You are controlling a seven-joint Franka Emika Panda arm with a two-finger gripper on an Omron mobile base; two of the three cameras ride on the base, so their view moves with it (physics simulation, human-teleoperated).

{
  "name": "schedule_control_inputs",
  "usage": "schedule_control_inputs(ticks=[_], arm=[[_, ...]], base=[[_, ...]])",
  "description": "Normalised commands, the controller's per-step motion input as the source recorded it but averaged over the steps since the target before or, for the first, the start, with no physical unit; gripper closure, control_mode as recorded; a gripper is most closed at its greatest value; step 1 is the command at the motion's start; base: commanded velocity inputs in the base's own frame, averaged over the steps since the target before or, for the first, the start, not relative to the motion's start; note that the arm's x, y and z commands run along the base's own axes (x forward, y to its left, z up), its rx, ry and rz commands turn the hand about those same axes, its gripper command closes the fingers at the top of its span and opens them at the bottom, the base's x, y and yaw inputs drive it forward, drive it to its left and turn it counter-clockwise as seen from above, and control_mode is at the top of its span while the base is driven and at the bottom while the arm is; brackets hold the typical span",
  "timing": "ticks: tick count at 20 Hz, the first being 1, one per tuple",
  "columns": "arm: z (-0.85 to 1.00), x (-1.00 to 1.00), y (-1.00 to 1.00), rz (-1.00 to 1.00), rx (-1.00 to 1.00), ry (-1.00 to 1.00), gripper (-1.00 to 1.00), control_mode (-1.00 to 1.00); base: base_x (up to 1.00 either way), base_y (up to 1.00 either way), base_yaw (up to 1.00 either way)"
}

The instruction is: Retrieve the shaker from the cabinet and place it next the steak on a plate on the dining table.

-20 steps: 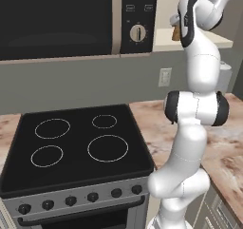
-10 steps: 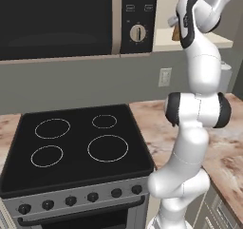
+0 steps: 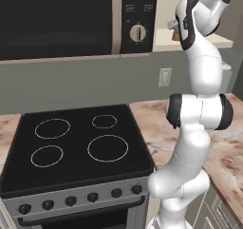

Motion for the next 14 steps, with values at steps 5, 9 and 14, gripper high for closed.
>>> schedule_control_inputs(ticks=[5, 9, 14], arm=[[0.0, 0.0, 0.0, 0.0, 0.0, 0.0, 1.0, -1.0], [-0.08, -0.39, 0.16, 0.05, -0.01, 0.0, 1.0, -1.0], [-0.07, -0.99, 0.38, 0.13, -0.08, -0.06, 1.0, -1.0]], base=[[0.0, 0.0, 0.0], [0.0, 0.0, 0.0], [0.0, 0.0, 0.0]])
